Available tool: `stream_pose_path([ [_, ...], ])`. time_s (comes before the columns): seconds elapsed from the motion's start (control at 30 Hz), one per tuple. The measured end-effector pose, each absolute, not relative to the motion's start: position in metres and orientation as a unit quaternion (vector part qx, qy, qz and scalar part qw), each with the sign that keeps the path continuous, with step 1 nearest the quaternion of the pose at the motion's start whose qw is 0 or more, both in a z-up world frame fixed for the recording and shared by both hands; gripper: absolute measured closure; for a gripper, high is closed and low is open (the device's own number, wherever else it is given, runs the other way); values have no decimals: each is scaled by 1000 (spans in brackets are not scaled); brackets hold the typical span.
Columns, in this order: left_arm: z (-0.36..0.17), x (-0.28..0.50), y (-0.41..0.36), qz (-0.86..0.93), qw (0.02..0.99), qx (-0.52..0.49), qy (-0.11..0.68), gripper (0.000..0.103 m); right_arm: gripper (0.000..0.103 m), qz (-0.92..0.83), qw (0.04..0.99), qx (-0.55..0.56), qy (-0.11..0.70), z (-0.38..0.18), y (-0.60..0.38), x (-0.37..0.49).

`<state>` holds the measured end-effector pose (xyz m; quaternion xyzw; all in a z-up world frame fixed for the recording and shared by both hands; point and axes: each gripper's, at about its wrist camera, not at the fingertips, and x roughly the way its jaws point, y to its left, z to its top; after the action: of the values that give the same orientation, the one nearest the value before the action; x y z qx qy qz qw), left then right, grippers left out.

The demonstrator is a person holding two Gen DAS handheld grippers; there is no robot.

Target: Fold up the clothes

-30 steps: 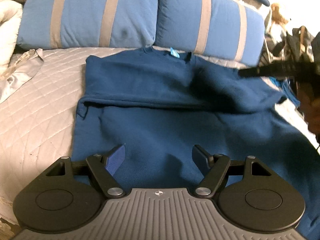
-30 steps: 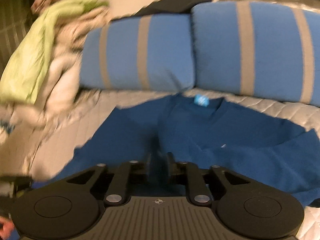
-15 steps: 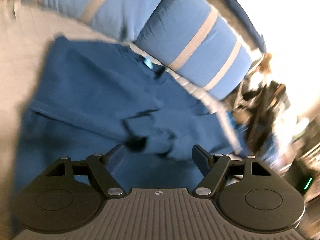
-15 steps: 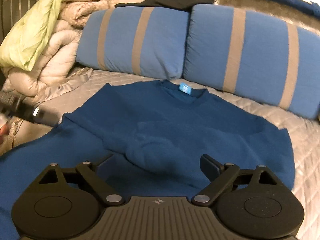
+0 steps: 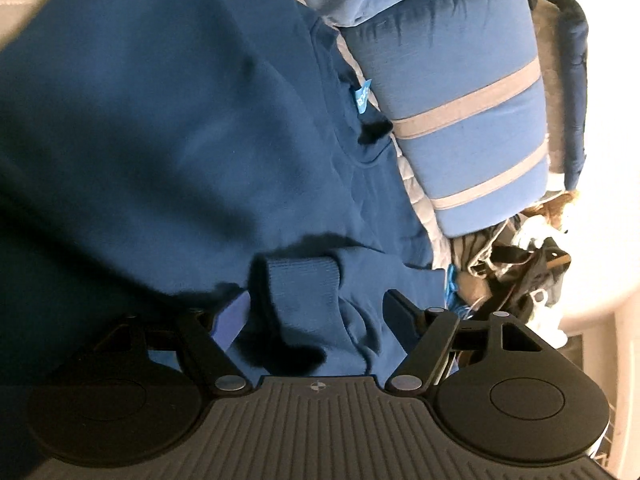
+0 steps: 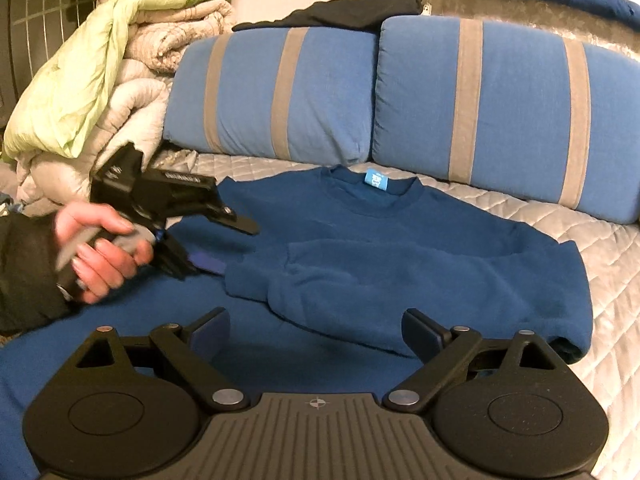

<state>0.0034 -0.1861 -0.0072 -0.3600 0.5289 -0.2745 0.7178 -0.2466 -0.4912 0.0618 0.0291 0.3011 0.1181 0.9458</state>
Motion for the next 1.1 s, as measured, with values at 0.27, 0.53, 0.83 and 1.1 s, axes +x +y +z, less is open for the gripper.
stream_pose_path([
  [0.27,-15,2,-182,-285,701,-395,521,31,10,112,948,37,296,62,-496,-246],
  [0.53,-21,4,-182,-289,666,-432,534,37,10,99,950,40,293,69,-512,-248],
  [0.83,-23,4,-179,-292,645,-469,528,84,9,87,950,9,301,71,-522,-253],
  [1.1,1,3,-185,-311,668,-440,514,98,8,58,949,-13,310,68,-533,-259],
])
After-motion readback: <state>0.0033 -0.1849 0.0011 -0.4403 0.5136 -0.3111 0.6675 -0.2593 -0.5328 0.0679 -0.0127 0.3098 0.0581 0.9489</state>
